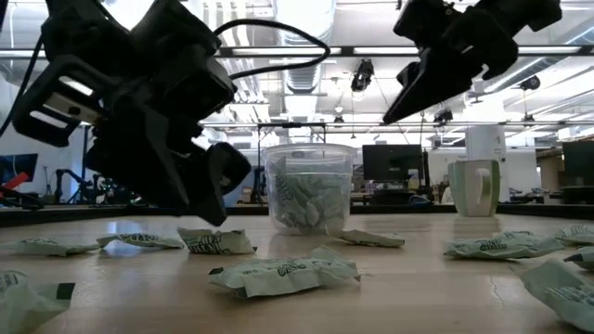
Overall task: Pick and place Stevia / Truvia into bins
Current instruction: Put the light green stevia packet into the transparent container
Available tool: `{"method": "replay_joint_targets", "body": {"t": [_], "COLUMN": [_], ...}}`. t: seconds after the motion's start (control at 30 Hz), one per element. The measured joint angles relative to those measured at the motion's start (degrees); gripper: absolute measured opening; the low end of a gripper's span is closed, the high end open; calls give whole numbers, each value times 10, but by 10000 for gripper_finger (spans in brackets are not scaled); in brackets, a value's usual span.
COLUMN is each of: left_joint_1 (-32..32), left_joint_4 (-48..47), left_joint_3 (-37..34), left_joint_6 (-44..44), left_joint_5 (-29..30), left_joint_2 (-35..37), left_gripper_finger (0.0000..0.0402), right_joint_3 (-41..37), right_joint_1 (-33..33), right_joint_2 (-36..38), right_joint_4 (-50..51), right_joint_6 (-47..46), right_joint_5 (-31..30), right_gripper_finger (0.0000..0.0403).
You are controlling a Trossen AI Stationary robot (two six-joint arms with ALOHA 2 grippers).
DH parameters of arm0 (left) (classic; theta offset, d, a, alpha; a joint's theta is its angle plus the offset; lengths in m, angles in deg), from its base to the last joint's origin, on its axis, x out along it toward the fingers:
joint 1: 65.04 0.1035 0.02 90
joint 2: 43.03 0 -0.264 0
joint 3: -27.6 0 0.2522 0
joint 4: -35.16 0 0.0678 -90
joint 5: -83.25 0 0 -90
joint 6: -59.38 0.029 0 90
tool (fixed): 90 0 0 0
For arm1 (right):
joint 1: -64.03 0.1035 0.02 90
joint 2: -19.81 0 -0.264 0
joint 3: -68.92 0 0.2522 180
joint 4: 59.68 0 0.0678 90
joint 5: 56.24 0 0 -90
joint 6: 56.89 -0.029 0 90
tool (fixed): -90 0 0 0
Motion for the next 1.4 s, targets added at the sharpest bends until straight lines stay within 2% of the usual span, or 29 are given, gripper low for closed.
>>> {"method": "replay_joint_targets", "body": {"t": [0.5,0.63,0.87,1.07,1.2,1.3,1.4], "left_joint_1": [-1,-1,0,0,0,-1,-1], "left_joint_4": [7,5,-3,-5,-1,5,5], "left_joint_3": [3,1,1,0,0,0,0], "left_joint_6": [16,16,29,29,43,74,87], "left_joint_5": [4,5,4,0,6,59,195], "left_joint_2": [-33,-30,-28,-15,28,77,124], "left_gripper_finger": [149,116,15,10,10,10,10], "right_joint_3": [-5,-5,-6,-6,-6,-6,-8], "right_joint_1": [0,0,0,0,0,0,0], "right_joint_2": [-1,-1,-1,-1,-1,-1,-1], "right_joint_4": [1,2,2,2,5,24,42], "right_joint_6": [-2,-1,0,0,0,-7,-34], "right_joint_5": [-9,-9,-9,-9,-9,-9,-9], "right_gripper_finger": [116,112,103,95,93,95,95]}}
